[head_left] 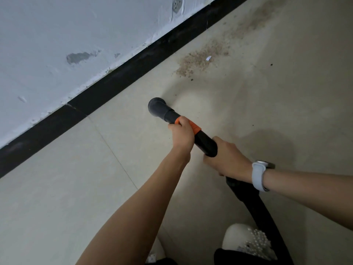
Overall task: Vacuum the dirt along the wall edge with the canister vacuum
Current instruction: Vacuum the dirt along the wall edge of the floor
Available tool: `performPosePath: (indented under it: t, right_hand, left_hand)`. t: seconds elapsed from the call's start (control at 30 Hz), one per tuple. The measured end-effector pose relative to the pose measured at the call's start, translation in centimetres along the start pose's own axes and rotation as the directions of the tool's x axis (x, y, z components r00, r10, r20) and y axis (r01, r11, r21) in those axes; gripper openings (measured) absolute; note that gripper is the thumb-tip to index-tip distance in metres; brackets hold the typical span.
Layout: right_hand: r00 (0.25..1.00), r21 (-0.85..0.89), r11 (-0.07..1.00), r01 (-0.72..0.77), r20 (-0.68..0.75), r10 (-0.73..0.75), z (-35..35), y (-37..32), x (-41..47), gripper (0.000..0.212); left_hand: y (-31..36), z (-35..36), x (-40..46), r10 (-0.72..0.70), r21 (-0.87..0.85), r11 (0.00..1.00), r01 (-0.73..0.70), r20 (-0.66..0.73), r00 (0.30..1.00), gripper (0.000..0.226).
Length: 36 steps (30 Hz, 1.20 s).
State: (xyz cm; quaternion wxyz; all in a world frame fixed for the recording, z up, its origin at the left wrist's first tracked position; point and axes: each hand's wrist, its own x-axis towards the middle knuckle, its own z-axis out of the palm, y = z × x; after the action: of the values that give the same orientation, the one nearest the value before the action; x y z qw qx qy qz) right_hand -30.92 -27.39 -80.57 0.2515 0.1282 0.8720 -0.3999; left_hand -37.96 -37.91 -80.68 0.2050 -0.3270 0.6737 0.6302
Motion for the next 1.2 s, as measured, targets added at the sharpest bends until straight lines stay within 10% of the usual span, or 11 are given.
performPosePath:
  t: [0.2,0.53,1.0,1.2]
  right_hand:
    - [0.991,-0.046,0.999,0.000,0.134,0.006,1.5,-0.5,0.3,0.015]
    - [0.986,0.150,0.984,-0.096,-0.120,0.115,-2.8,1.0,2.2,0.012]
    - [0.972,0.060,0.990,-0.131,0.207,0.116,-0.1,4.2,-2.1,0.012]
    - [0.999,0.048,0.999,0.004,0.050,-0.006,0.4,2.9,-0.6,0.039]
  left_hand:
    - [-2.0,-1.3,0.3,-0.034,0.014,0.999,0.037,-0.166,0.985,0.035]
    - [2.7,5.6,2.8,0.001,0.125,0.992,-0.020,0.155,0.988,0.025]
    - [-4.1,-0.2,-0.8,-0.138,0.013,0.990,0.139,0.208,0.968,0.019]
    - [-3.6,-1.1,-0.2,-0.158,0.015,0.987,0.162,0.324,0.933,0.013]
